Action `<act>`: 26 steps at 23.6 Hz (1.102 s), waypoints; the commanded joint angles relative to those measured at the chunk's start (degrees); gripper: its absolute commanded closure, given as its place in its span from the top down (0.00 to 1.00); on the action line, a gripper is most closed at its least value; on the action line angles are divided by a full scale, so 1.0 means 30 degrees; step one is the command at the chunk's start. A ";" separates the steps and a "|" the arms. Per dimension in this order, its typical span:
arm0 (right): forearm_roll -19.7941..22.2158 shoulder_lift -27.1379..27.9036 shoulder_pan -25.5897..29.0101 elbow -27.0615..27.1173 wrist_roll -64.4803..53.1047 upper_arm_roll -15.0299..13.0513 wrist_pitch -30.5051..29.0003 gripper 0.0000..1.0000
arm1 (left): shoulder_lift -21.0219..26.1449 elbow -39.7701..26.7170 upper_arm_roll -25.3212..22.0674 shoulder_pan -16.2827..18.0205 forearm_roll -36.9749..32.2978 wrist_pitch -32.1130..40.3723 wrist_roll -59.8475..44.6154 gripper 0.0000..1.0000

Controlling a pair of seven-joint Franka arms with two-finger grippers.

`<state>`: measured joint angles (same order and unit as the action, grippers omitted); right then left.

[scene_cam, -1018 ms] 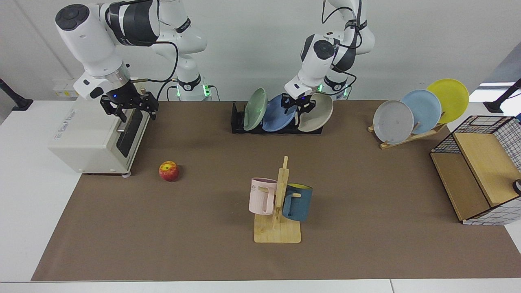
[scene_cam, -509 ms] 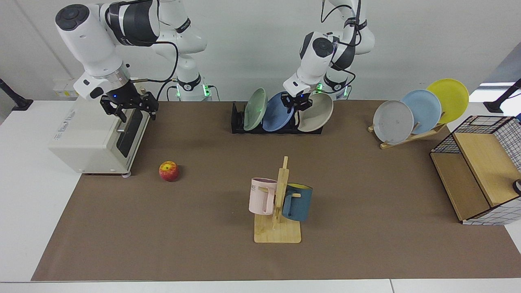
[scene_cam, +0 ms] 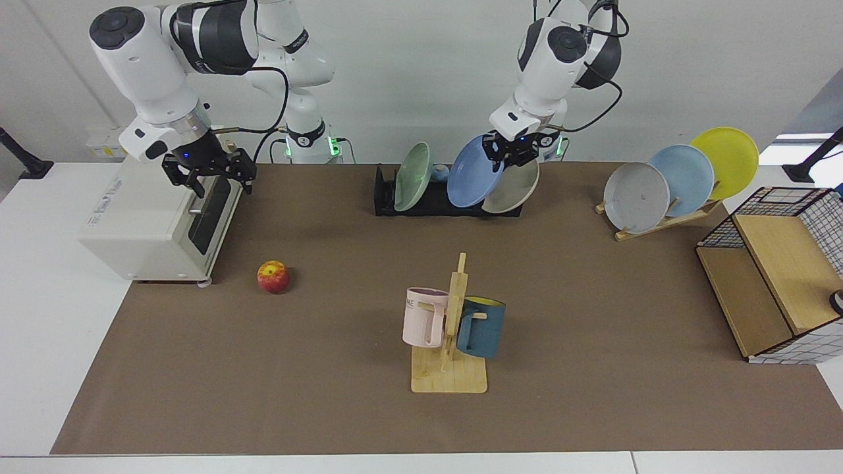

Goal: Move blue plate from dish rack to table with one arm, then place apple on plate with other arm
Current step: 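Reach the left gripper down to the blue plate in the rack, then lift the blue plate out and lower it onto the table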

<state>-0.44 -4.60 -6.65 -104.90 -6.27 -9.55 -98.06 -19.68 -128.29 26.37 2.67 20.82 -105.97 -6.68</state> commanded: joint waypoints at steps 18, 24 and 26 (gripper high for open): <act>-0.0088 0.0329 0.0196 -0.0685 -0.0370 0.0018 -0.3519 1.00 | 0.7410 0.2336 -0.2521 -0.0098 0.6975 -0.7269 0.3687 0.00; -0.0409 0.2174 -0.0067 -0.0716 -0.0398 0.0047 -0.5283 1.00 | 0.9225 0.2247 -0.1585 -0.0156 0.7503 -0.9525 0.4921 0.00; -0.0468 0.2934 -0.0301 -0.0746 -0.0457 0.0047 -0.5458 1.00 | 0.9839 0.2247 -0.1001 -0.0186 0.7591 -1.0286 0.4950 0.00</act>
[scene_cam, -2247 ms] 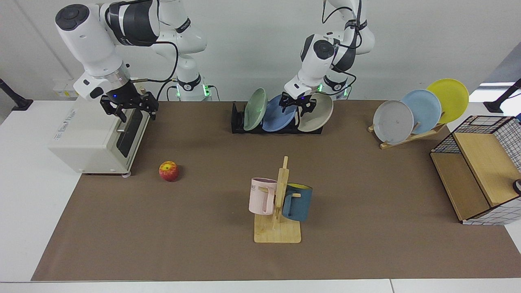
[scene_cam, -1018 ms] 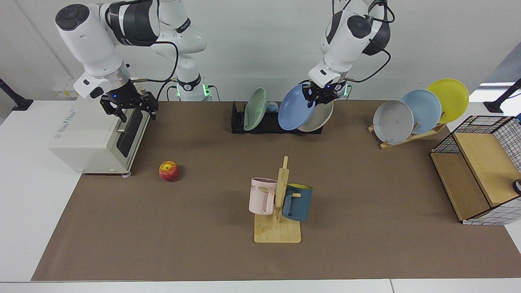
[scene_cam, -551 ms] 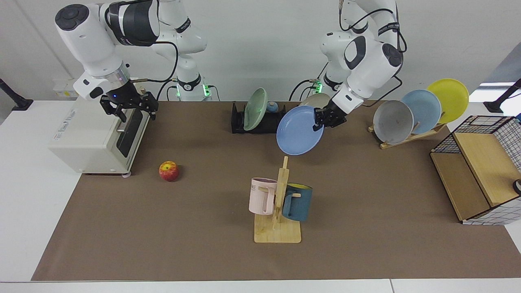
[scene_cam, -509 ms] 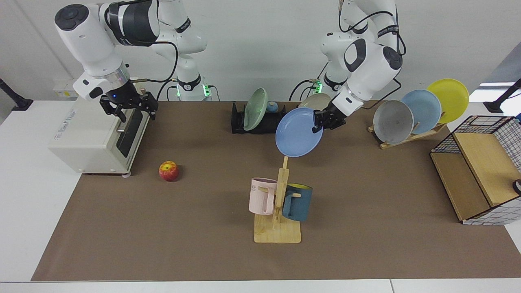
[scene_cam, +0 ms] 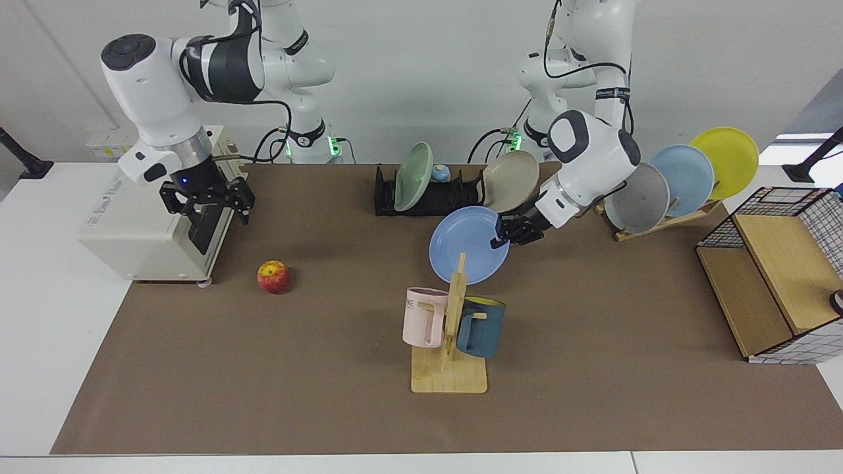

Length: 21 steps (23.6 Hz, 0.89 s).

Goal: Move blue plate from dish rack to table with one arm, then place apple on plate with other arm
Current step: 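Lift the blue plate out and lower it onto the table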

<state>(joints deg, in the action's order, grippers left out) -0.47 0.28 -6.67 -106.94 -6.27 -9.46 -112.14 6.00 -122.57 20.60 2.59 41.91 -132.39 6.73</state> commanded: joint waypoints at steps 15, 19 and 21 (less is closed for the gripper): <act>-0.1338 0.5764 -0.0824 -0.1032 -0.0720 0.0106 -0.5628 1.00 | 0.2043 0.0309 0.1747 -0.0746 -0.0580 -0.3039 0.0393 0.75; -0.1893 0.5795 -0.0941 -0.1618 -0.0721 0.0106 -0.5746 1.00 | 0.1810 0.0397 0.1718 -0.0834 -0.0639 -0.2689 0.0276 0.87; -0.1953 0.5853 -0.0941 -0.1822 -0.0721 0.0106 -0.5833 1.00 | 0.1342 0.0484 0.1455 -0.0922 -0.1018 -0.1815 0.0189 0.99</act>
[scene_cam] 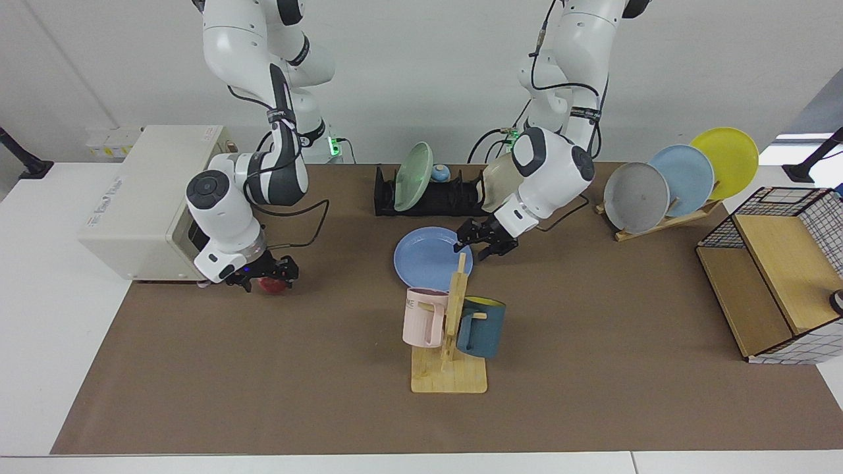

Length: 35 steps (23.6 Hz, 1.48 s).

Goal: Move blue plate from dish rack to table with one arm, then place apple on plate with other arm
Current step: 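Release the plate with the left gripper while the right gripper grasps the apple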

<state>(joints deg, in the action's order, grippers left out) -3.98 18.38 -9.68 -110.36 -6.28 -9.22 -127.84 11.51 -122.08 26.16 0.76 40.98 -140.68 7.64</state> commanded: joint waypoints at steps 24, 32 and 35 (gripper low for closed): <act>-0.0754 -0.0676 0.0355 -0.2237 -0.2478 -0.0004 -0.0806 0.96 | -0.3545 1.2830 -0.4442 0.0039 -1.4598 1.9558 -0.4279 1.00; -0.1427 -0.0676 0.0326 -0.2150 -0.2185 -0.0004 -0.0543 0.00 | -0.3689 1.2542 -0.4413 0.0419 -1.4775 1.9412 -0.3515 1.00; -0.1808 -0.0734 0.0209 -0.1800 -0.2156 -0.0004 -0.0280 0.00 | -0.3836 1.2452 -0.4384 0.0450 -1.4775 1.9471 -0.3601 1.00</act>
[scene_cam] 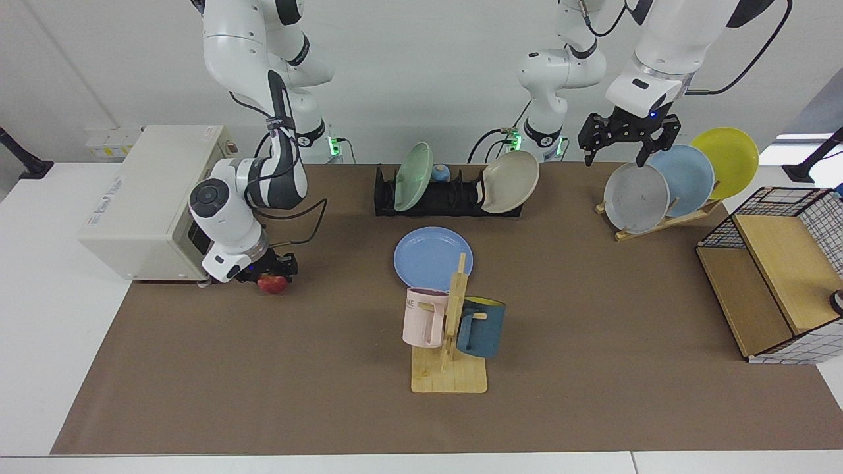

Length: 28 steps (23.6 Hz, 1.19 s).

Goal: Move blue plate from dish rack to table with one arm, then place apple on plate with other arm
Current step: 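Carry the red apple with the right gripper over the blue plate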

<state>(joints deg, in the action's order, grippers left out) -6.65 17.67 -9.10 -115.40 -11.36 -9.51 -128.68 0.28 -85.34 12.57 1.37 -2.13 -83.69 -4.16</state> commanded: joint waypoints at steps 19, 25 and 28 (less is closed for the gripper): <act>-0.1032 -0.1672 -0.6482 0.3719 0.6308 0.0153 0.2872 0.00 | -0.0533 0.0292 0.0148 0.0275 -0.0521 0.0534 0.0128 1.00; -0.1122 -0.1469 -0.9441 0.3691 0.8793 0.0153 0.1822 0.00 | -0.0709 0.0292 0.0206 0.0275 -0.0491 0.0593 0.0128 1.00; -0.1122 -0.0826 -1.0761 0.3603 0.9879 0.0153 0.0854 0.00 | -0.0797 0.0233 0.0148 0.0391 -0.0375 0.0476 0.0157 1.00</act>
<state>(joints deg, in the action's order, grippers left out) -8.92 12.76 -37.19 -105.04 14.11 -8.68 -122.79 -1.47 -85.09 12.83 1.87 -2.50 -83.25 -4.09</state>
